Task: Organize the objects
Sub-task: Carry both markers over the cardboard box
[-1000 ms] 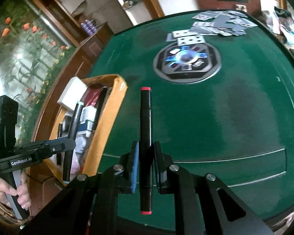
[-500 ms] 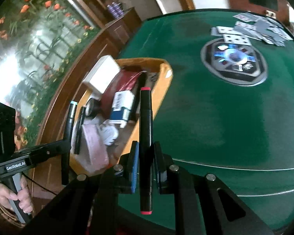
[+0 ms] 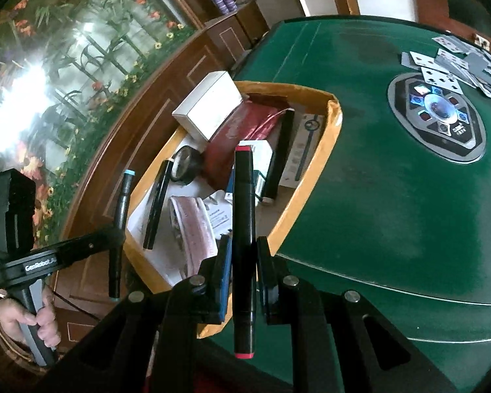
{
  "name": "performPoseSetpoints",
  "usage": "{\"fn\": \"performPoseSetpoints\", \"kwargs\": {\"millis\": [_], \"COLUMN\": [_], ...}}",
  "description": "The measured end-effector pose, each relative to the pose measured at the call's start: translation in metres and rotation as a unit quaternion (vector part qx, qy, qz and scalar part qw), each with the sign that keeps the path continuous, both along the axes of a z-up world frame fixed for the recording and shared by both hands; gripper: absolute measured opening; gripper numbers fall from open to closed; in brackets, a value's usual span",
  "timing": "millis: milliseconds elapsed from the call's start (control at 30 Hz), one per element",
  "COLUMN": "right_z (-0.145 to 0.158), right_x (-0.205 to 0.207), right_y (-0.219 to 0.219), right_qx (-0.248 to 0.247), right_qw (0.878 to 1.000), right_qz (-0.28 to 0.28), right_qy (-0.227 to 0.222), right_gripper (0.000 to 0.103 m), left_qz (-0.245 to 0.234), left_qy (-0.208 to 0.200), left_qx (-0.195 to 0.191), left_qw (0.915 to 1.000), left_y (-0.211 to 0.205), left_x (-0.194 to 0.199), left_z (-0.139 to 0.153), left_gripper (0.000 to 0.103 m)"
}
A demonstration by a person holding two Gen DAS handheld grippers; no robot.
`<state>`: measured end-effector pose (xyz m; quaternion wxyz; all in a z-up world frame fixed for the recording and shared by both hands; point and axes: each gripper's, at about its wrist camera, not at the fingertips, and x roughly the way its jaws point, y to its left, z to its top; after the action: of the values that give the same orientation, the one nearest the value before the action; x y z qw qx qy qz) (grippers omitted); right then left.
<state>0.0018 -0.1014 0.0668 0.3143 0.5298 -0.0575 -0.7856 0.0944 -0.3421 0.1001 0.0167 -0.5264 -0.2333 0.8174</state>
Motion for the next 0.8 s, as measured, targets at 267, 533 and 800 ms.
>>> {"fn": "performPoseSetpoints", "kwargs": {"millis": [267, 533, 800], "right_z": [-0.004, -0.021, -0.021], "right_x": [-0.002, 0.005, 0.009], "right_y": [-0.021, -0.07, -0.102], "right_qx": [0.012, 0.04, 0.033], "right_qw": [1.0, 0.996, 0.992], "right_qz": [0.022, 0.079, 0.117], "right_qy": [-0.005, -0.012, -0.011], "right_gripper": [0.013, 0.013, 0.013], "left_qz": [0.001, -0.001, 0.013], "left_qy": [-0.005, -0.002, 0.006], "left_qx": [-0.015, -0.019, -0.024], "left_qw": [0.9999, 0.9998, 0.9996], "left_y": [-0.01, -0.014, -0.028], "left_x": [-0.012, -0.018, -0.018], "left_z": [-0.007, -0.004, 0.001], "left_gripper": [0.014, 0.014, 0.014]}}
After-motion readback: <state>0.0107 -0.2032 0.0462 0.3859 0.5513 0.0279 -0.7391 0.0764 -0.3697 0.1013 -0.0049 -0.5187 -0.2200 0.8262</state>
